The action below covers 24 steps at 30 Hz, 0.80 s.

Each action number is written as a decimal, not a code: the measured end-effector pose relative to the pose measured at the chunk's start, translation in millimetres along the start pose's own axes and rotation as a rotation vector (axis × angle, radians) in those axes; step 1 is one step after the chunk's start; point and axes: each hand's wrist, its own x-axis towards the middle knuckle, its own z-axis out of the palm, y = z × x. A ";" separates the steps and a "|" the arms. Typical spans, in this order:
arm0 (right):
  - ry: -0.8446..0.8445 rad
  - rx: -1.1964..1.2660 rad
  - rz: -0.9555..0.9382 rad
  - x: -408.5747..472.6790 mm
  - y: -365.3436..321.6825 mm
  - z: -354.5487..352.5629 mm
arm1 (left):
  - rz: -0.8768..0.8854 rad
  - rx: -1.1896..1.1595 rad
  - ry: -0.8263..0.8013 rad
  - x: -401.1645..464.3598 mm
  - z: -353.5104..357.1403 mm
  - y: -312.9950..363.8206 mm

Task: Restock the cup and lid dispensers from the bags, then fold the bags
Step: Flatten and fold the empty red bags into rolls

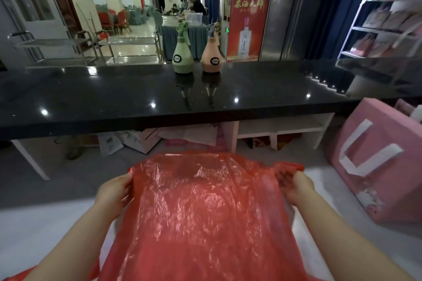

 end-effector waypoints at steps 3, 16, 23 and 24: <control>0.016 0.116 0.000 4.6 -8.4 -7.2 | 0.016 0.000 0.045 6.0 -5.2 2.8; 0.026 0.262 -0.074 22.6 -17.1 -20.6 | 0.031 0.096 0.085 26.2 -41.7 -21.0; 0.210 -0.500 -0.513 36.3 6.5 -28.4 | 0.212 0.504 0.270 35.4 -36.8 -24.6; 0.212 -0.530 -0.526 36.5 9.0 -28.6 | 0.270 0.598 0.278 34.1 -36.1 -24.8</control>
